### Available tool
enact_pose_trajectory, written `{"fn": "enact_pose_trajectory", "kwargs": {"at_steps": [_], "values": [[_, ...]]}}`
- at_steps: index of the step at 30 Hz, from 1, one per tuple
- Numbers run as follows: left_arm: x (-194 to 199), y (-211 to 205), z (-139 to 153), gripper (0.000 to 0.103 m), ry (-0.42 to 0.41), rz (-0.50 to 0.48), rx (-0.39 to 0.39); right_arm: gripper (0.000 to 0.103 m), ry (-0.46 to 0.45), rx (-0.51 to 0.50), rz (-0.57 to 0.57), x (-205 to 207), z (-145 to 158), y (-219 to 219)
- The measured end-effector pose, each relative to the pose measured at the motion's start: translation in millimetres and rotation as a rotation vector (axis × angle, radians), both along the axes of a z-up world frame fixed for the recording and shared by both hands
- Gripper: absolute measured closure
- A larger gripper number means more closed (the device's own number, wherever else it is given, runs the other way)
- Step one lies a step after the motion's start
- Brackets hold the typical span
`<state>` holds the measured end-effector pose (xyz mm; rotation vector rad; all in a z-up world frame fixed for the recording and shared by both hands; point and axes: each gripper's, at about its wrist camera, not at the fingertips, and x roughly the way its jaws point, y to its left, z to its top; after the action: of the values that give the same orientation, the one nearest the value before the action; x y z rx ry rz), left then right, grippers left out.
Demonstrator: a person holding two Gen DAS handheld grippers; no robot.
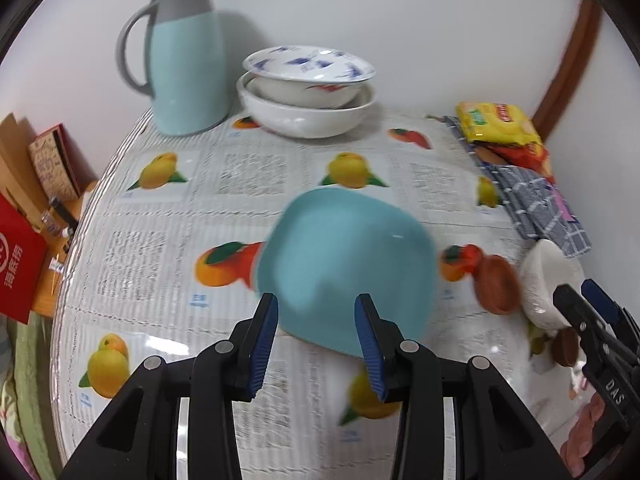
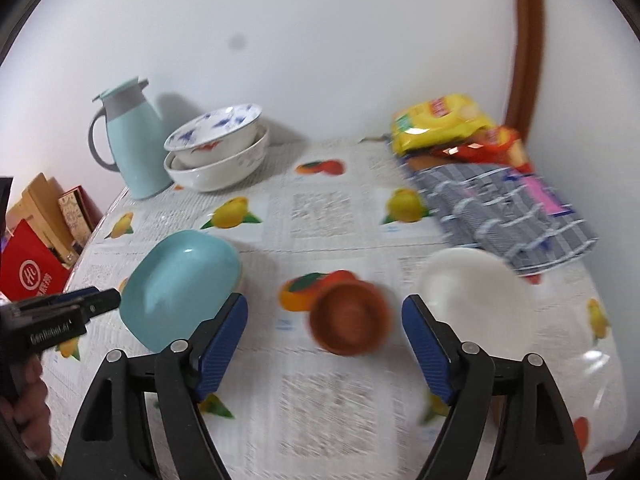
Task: Organize plates and bowls
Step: 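Open both tools to release the light-blue plate and lift away, then close the left tool on one brown clay bowl while the right tool grasps the other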
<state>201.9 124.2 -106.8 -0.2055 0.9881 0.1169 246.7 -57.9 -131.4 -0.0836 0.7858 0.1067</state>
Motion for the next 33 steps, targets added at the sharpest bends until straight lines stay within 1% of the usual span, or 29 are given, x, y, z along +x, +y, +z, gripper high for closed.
{"fn": "enact_pose_trajectory", "kwargs": {"at_steps": [2,4,7,9,12,15,18,20,22,25,29,33], "values": [[-3.5,-12.6,5.5,0.057,-0.024,-0.018,-0.005,0.022,-0.016,0.004,-0.009,-12.2,5.3,-14.9],[-7.4,-28.1,11.0,0.056,-0.053,-0.033,-0.009,0.022,-0.027,0.018,-0.014,-23.9,8.1,-30.0],[-11.1,-55.6,13.9,0.056,-0.076,-0.070,-0.003,0.022,-0.073,-0.014,-0.061,-43.6,12.4,-54.9],[-11.6,-72.5,13.6,0.056,-0.088,-0.092,0.017,0.022,-0.089,-0.028,-0.089,-56.3,16.6,-70.5],[-10.7,-94.8,11.6,0.056,-0.110,-0.121,0.044,0.022,-0.062,-0.002,-0.107,-68.8,22.5,-93.9],[-9.6,-107.5,7.7,0.056,-0.120,-0.122,0.025,0.022,-0.078,0.079,-0.091,-87.2,27.8,-118.0],[-9.2,-114.0,4.6,0.056,-0.140,-0.098,0.015,0.022,-0.099,0.093,-0.108,-98.3,29.2,-131.3],[-5.9,-116.0,0.9,0.056,-0.131,-0.081,0.016,0.022,-0.111,0.090,-0.134,-103.2,29.0,-139.3],[-3.2,-119.0,-2.8,0.056,-0.115,-0.101,0.019,0.022,-0.112,0.101,-0.152,-103.7,26.7,-147.2],[2.3,-126.0,-8.8,0.056,-0.087,-0.137,0.059,0.022,-0.100,0.104,-0.177,-99.8,20.3,-157.2],[12.2,-130.3,-20.6,0.056,-0.026,-0.171,0.045,0.022,-0.059,0.136,-0.203,-88.3,4.4,-169.6],[21.7,-135.0,-29.2,0.056,-0.004,-0.174,0.047,0.022,-0.023,0.138,-0.222,-78.6,-12.9,-176.6]]}}
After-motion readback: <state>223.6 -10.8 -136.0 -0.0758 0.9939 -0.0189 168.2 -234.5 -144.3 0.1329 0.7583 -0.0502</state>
